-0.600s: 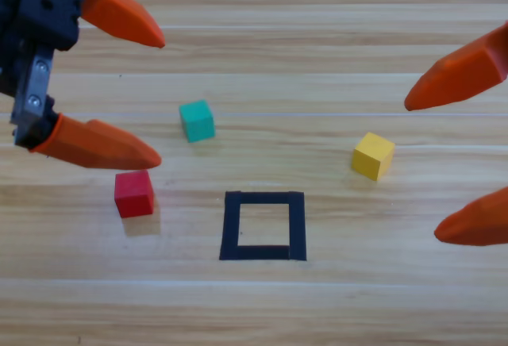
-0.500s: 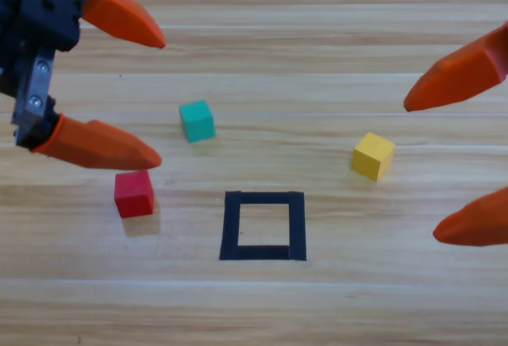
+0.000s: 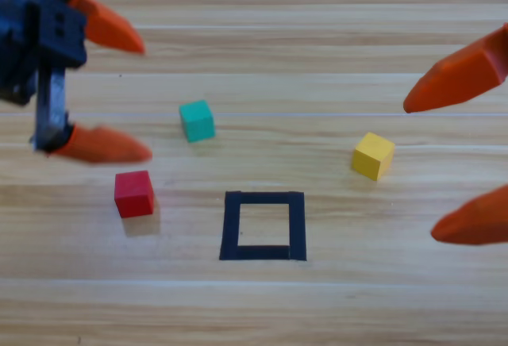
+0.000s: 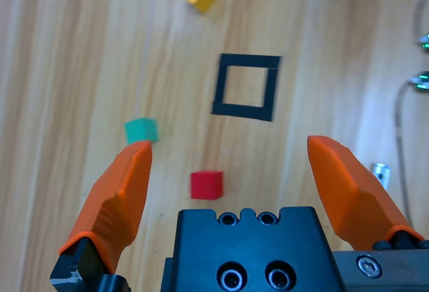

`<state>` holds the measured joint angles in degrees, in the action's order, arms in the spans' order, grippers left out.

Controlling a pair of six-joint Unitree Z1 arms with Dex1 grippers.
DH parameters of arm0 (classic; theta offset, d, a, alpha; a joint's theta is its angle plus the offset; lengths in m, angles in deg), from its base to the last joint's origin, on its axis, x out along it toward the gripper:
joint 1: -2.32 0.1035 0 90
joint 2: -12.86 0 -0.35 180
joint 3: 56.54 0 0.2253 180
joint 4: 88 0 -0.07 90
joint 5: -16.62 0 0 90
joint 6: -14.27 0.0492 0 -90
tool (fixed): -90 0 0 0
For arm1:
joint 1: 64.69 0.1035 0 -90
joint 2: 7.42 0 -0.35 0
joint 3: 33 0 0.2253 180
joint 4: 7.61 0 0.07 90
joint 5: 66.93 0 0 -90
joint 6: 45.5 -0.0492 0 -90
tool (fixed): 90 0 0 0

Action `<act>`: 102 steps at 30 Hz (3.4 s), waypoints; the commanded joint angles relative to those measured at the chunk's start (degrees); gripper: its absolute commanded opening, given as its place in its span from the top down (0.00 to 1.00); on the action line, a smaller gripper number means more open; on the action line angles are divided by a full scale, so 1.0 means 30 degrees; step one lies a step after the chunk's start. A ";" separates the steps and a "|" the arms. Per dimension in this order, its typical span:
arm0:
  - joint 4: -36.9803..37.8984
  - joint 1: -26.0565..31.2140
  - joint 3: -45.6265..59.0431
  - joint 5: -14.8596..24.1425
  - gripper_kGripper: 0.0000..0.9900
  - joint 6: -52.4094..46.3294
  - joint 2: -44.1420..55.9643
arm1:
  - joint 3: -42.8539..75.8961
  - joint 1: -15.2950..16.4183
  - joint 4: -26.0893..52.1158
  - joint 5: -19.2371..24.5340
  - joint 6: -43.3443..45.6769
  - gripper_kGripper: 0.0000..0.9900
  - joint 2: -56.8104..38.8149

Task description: Stack the blocks in the rectangular block: red at the bottom, yellow in the middle, green on top

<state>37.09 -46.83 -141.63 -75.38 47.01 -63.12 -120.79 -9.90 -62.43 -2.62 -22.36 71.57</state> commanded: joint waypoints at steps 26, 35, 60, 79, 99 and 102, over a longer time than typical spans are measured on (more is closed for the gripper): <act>0.2343 0.1060 -0.1542 1.0539 0.00 -0.8309 0.0308 | -0.8550 -0.4493 -0.4482 1.0409 -0.3143 0.01 1.3278; 0.0351 0.2759 -0.2860 1.0509 0.00 -1.3612 -0.2153 | -1.0337 -0.4493 -0.6152 1.0321 -0.2586 0.01 1.6091; -1.0020 0.5718 -0.9393 0.4914 0.00 -2.4276 -1.1323 | -1.1128 -0.5284 -0.6152 1.0174 -0.2147 0.07 1.8962; -0.3487 0.6333 -0.3417 0.2716 0.00 -2.1375 -1.3081 | -1.3033 -0.5284 -0.7470 0.9647 -0.1825 0.30 2.0925; -0.3487 0.5454 -0.3504 0.2160 0.00 -2.5711 -1.4224 | -1.3121 -0.6983 -0.9550 0.8944 -0.3934 0.98 1.9196; -0.3282 0.5454 -0.3241 0.2160 0.00 -2.5770 -1.4429 | -1.2242 -0.7130 -0.9550 0.8710 -0.4872 0.98 1.7819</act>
<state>26.37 -29.21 -153.31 -68.59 -29.71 -102.78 -161.80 -27.23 -89.84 24.81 -34.55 130.55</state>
